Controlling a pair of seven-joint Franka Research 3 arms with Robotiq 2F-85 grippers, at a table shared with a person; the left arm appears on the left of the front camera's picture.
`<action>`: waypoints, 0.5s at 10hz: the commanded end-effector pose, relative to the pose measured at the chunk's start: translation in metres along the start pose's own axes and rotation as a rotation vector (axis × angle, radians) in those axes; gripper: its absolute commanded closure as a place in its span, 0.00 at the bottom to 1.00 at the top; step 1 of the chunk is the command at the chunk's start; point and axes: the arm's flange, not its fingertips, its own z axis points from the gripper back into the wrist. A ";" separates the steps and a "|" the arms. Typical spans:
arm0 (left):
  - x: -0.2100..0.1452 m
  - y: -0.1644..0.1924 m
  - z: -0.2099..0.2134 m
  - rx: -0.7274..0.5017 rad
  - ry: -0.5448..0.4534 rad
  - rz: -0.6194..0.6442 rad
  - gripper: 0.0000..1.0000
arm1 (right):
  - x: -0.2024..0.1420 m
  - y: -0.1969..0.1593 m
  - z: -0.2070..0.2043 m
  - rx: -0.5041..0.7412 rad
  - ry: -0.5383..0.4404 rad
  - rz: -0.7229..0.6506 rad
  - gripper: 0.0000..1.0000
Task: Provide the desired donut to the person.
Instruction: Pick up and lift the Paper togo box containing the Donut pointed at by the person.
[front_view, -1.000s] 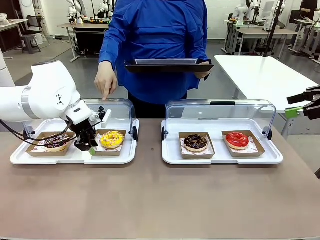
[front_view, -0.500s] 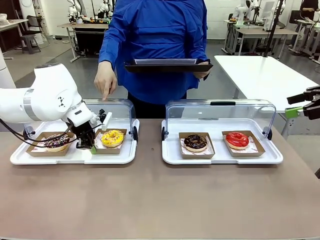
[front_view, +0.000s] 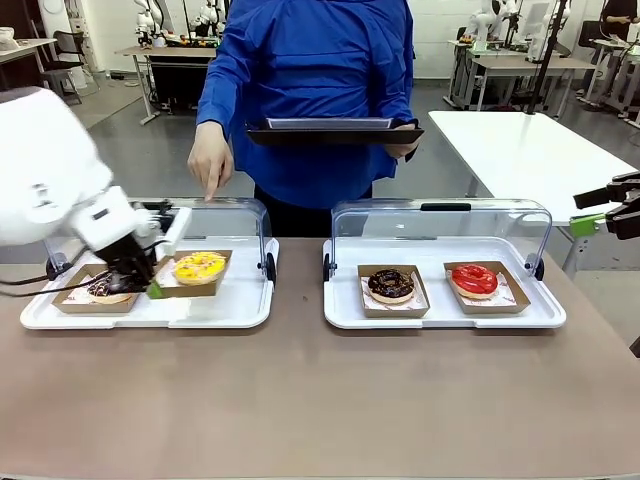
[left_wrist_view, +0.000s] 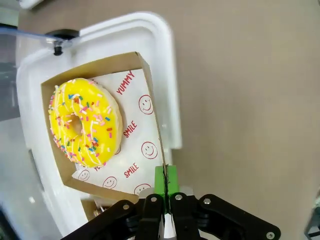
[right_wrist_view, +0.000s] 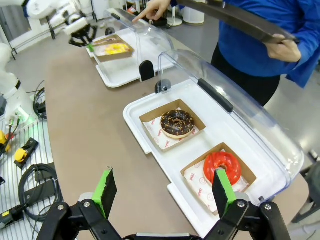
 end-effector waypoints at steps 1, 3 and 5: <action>-0.010 -0.062 0.050 0.071 -0.007 -0.021 1.00 | 0.000 -0.002 -0.002 0.002 -0.026 -0.003 0.00; -0.023 -0.099 0.092 0.189 0.029 0.018 1.00 | 0.000 -0.002 -0.002 0.002 -0.026 -0.003 0.00; -0.024 -0.115 0.127 0.230 0.084 0.011 1.00 | 0.000 -0.002 -0.002 0.002 -0.026 -0.003 0.00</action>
